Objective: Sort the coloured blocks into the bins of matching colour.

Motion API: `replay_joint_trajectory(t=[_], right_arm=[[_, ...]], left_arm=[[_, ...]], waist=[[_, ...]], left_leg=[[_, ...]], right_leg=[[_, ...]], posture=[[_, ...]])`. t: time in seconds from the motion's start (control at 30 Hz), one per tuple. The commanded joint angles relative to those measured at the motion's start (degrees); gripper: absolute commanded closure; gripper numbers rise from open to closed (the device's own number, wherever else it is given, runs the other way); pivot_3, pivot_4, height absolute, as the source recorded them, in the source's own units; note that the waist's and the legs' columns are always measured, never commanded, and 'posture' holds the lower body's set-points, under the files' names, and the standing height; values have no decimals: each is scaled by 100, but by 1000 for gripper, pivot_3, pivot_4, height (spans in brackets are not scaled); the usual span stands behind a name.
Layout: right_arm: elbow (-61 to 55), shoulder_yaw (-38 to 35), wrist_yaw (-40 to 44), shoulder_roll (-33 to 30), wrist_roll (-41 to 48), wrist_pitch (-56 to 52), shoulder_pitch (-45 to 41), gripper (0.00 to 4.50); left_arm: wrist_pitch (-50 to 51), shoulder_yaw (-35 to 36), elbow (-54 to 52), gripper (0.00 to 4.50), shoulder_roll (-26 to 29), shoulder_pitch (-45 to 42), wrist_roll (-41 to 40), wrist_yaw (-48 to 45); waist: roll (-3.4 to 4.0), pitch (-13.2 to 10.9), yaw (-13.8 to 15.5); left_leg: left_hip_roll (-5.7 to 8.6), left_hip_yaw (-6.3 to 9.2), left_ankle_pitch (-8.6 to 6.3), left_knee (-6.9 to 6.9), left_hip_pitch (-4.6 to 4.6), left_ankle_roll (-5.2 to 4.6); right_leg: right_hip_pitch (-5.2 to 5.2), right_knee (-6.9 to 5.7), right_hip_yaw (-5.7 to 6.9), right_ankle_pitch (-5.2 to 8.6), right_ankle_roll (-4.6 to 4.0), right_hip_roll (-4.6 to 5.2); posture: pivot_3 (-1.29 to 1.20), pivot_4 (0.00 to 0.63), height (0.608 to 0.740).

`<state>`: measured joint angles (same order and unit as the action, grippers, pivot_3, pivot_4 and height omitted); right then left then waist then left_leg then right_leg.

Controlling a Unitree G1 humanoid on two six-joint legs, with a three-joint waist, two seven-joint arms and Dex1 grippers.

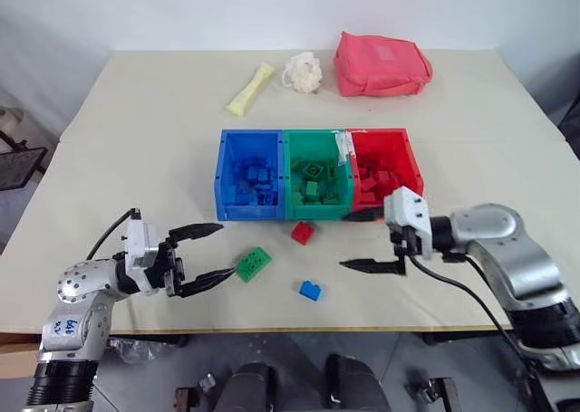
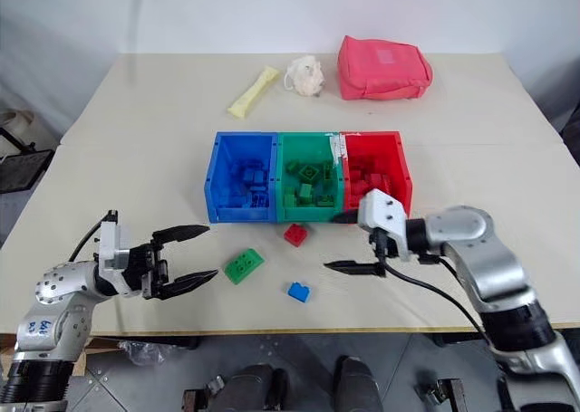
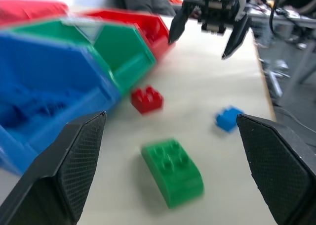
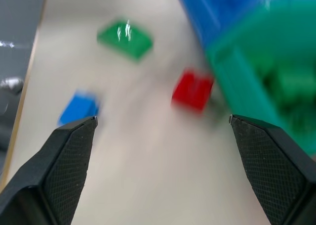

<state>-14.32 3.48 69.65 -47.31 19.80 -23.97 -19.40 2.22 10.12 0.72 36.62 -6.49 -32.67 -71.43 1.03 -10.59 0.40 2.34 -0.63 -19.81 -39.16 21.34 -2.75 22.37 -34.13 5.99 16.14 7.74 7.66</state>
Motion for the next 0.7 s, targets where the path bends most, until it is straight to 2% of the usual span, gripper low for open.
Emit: replay_joint_trajectory(t=[0.03,0.1,0.23,0.5,0.7], right_arm=[[-433,-540,99,-523,100,-31,755,20],[-563,-727,72,-737,92,-25,1162,20],[-731,-712,-146,-707,136,-119,1217,20],[-981,362,-846,33,-145,-660,482,20],[-801,1343,-1041,590,-522,-737,84,20]], left_arm=[[-158,-98,212,0,110,-172,92,-373],[-137,-139,282,0,110,-270,108,-444],[-144,-201,389,0,53,-414,143,-533],[-142,-242,114,0,-158,-348,97,-382],[-33,-164,-531,0,-226,273,-13,-147]], waist=[[0,0,15],[-3,-1,63],[-3,-2,44],[-3,-2,42],[-5,-2,50]], left_leg=[[-1,-1,0,0,0,0],[-1,-1,-1,0,2,-1],[-10,-19,-1,-1,-1,0],[-15,-15,-3,0,-2,5],[-11,-13,-3,-1,-1,3]], right_leg=[[0,3,-1,0,0,0],[-1,6,0,0,0,0],[0,9,-4,0,1,1],[4,7,-4,0,0,3],[4,7,-5,0,0,2]], posture=[[0,150,740],[0,150,740],[0,150,740],[0,150,740],[0,150,740]])
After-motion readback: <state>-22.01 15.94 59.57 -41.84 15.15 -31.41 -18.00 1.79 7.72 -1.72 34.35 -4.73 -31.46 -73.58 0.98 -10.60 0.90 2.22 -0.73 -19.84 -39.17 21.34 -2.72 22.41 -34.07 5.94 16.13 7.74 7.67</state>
